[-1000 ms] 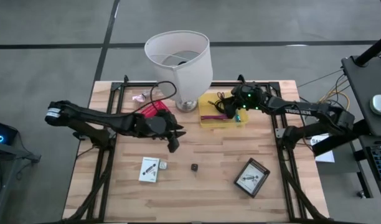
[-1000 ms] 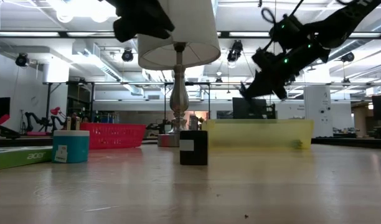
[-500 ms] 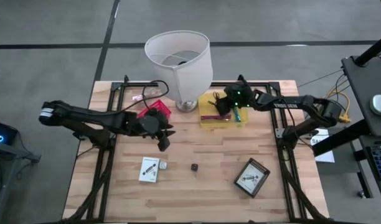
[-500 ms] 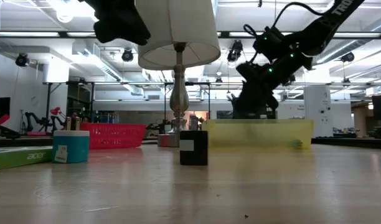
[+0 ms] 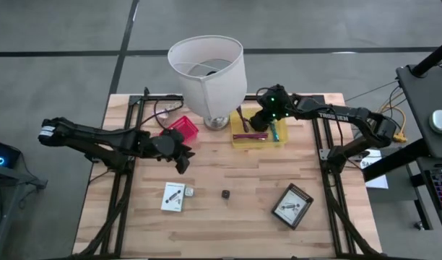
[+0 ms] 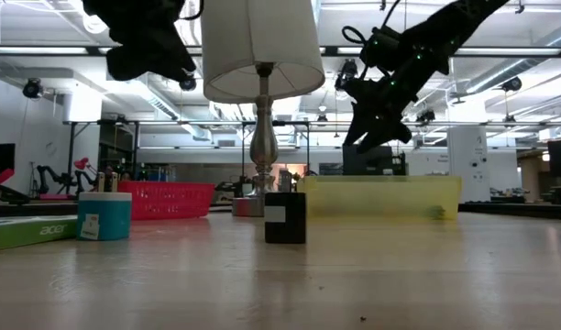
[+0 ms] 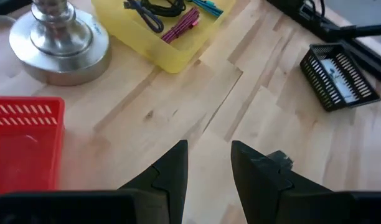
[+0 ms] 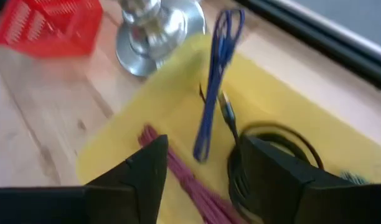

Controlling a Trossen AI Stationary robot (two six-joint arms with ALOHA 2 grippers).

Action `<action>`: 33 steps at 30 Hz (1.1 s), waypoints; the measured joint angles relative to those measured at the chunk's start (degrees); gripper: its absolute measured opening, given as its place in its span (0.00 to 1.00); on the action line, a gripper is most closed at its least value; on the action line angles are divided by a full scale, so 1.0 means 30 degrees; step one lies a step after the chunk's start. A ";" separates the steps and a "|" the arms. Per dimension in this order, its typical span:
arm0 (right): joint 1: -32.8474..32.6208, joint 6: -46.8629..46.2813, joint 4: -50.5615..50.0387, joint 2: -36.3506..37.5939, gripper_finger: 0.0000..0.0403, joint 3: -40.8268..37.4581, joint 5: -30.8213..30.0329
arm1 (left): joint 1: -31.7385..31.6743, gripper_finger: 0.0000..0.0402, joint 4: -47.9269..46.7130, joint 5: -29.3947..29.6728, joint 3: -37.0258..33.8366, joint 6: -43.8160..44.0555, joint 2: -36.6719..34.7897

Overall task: Pick and place items into bin
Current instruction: Put the violet charger cable into the yellow bin

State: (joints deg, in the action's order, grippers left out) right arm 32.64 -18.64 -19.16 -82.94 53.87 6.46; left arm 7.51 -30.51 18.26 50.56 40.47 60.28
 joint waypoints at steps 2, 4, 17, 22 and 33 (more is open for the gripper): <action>0.0000 0.0698 -0.1713 0.0000 0.49 0.0547 0.0000 | 0.0012 0.26 0.0044 -0.0084 -0.0297 0.0571 -0.0180; 0.0000 0.1557 -0.3037 0.0000 0.49 0.1011 -0.0004 | 0.0029 0.26 -0.0073 -0.0099 -0.0490 0.1009 -0.0282; -0.0043 0.3818 0.0718 -0.0176 0.47 0.0008 0.0030 | 0.0036 0.26 -0.0001 -0.0207 -0.0492 0.1406 0.0274; -0.0039 0.3774 0.4480 -0.0919 0.46 -0.0732 0.0045 | 0.0036 0.26 -0.0004 -0.0434 -0.0492 0.1443 0.0230; -0.0036 0.3596 0.7532 -0.4688 0.46 -0.0861 0.0067 | 0.0058 0.26 -0.0005 -0.0557 -0.0492 0.1414 0.0215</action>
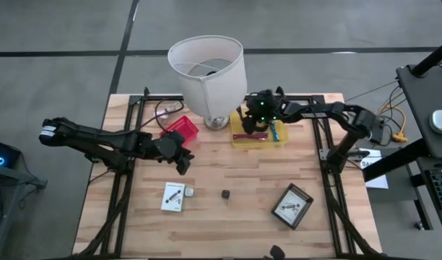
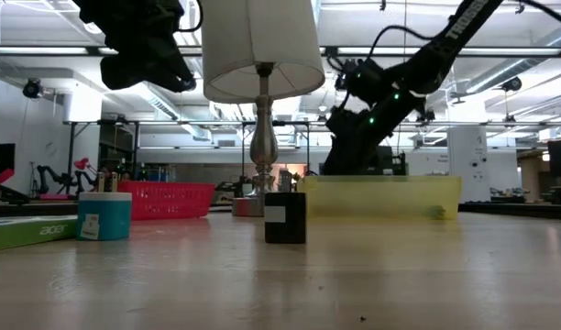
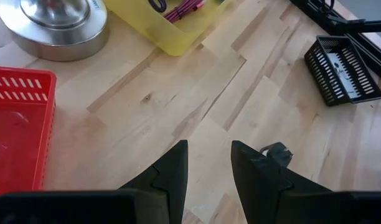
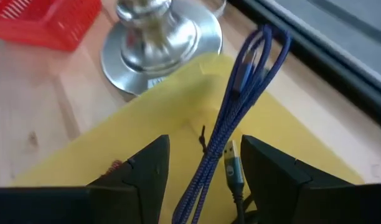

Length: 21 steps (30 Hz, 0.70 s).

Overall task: Pick and place items into bin
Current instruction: Put the violet charger cable into the yellow bin

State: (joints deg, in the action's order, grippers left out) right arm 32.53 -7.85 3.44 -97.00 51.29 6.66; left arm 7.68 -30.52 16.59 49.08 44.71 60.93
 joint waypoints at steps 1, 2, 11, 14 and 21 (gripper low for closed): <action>0.0000 -0.0129 0.0108 -0.0264 0.46 0.0000 0.0000 | 0.0007 0.26 0.0000 -0.0005 0.0000 0.0000 0.0000; 0.0000 -0.0203 0.0165 -0.0486 0.46 0.0000 -0.0006 | 0.0007 0.26 -0.0007 -0.0005 0.0000 -0.0007 0.0000; 0.0000 -0.0320 0.1989 -0.1119 0.44 0.0000 -0.0096 | 0.0007 0.26 -0.0035 -0.0005 0.0000 -0.0014 0.0000; 0.0000 -0.0267 0.2573 -0.1119 0.43 0.0000 -0.0200 | 0.0007 0.26 -0.0051 -0.0005 0.0000 -0.0015 0.0000; 0.0182 -0.0577 0.2820 -0.2124 0.36 0.0007 -0.0240 | 0.0007 0.26 -0.0182 0.0002 0.0001 -0.0015 0.0000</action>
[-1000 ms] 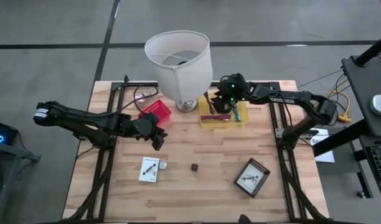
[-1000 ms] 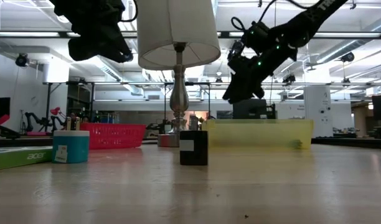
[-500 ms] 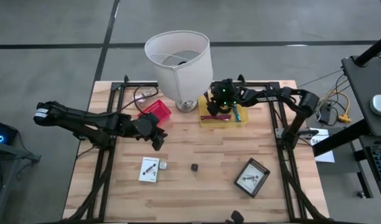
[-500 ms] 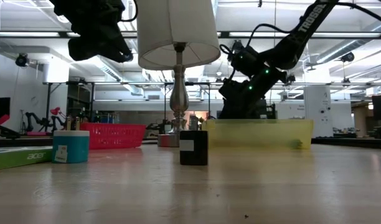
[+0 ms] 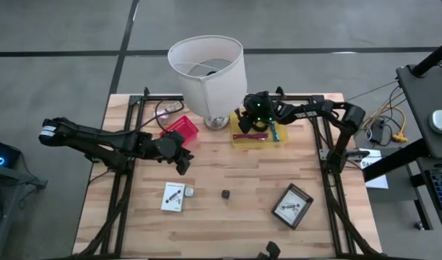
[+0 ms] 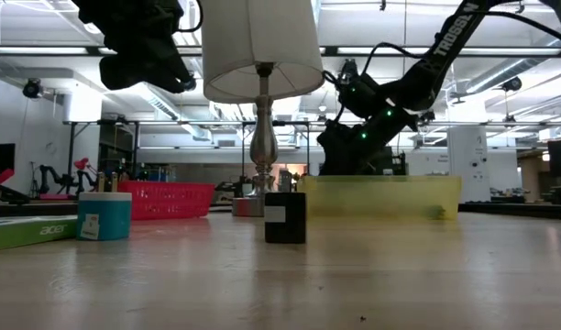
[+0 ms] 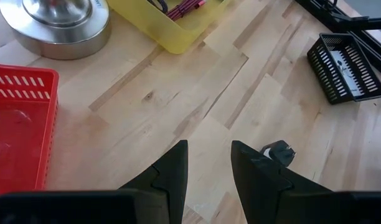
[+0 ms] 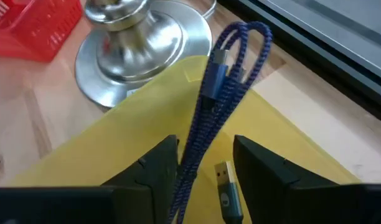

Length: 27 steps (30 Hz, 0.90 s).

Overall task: Pick and place items into bin
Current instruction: Put the violet charger cable into the yellow bin

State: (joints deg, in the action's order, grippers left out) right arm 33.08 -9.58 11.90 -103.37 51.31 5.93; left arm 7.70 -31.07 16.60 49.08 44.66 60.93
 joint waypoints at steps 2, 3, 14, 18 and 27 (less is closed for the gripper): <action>0.0000 -0.0186 0.0239 -0.0144 0.33 0.0007 -0.0106 | 0.0000 0.26 0.0014 0.0001 -0.0001 0.0007 0.0000; -0.0006 -0.0201 0.0241 -0.0168 0.31 0.0007 -0.0109 | 0.0004 0.26 0.0010 0.0001 -0.0001 0.0011 0.0000; -0.0027 -0.0190 0.0175 -0.0066 0.04 0.0007 0.0168 | 0.0058 0.26 0.0021 0.0001 -0.0001 0.0022 0.0000; -0.0029 -0.0289 0.0102 0.0053 0.02 0.0000 0.0950 | 0.0058 0.26 0.0021 0.0001 -0.0001 0.0022 0.0000; -0.0034 0.0305 -0.3086 0.1360 0.02 0.0000 0.2696 | 0.0058 0.26 0.0021 0.0008 -0.0001 0.0007 0.0000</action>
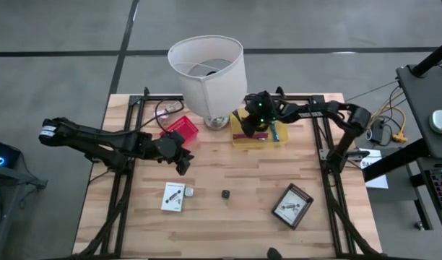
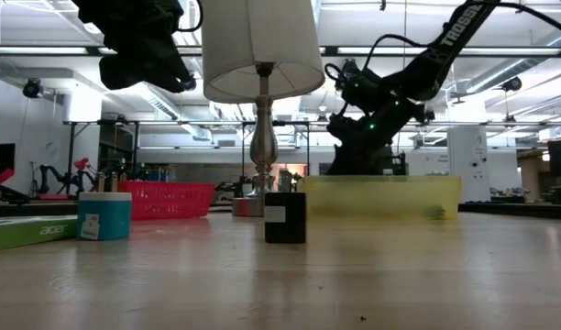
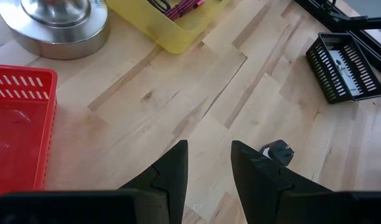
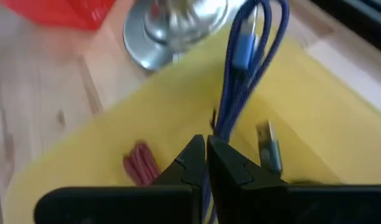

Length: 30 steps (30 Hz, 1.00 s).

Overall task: Pick and place items into bin
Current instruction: Put the violet charger cable into the yellow bin

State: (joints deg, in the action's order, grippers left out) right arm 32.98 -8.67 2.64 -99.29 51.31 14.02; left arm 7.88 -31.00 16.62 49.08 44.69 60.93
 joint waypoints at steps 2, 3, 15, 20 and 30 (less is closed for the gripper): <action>0.0012 0.0341 -0.0911 0.0299 0.02 0.0000 0.0000 | 0.0000 0.26 0.0000 0.0000 0.0000 -0.0002 0.0000; 0.0012 0.0437 -0.1121 0.0400 0.02 0.0000 0.0001 | 0.0000 0.26 0.0000 0.0000 0.0000 -0.0005 0.0000; -0.0024 0.1262 0.0360 0.1437 0.14 0.0000 -0.0160 | 0.0000 0.26 0.0004 0.0007 0.0000 -0.0010 0.0000; -0.0024 0.2063 0.2045 0.0737 0.27 0.0007 -0.1312 | 0.0000 0.26 0.0028 0.0007 0.0000 -0.0015 0.0000; -0.0024 0.2524 0.2927 -0.0861 0.45 0.0000 -0.1311 | 0.0007 0.26 0.0007 0.0000 0.0000 -0.0022 0.0000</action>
State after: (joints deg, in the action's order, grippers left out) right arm 32.91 -1.10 11.42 -101.87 51.31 10.09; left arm 7.90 -30.98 16.62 49.08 44.62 60.93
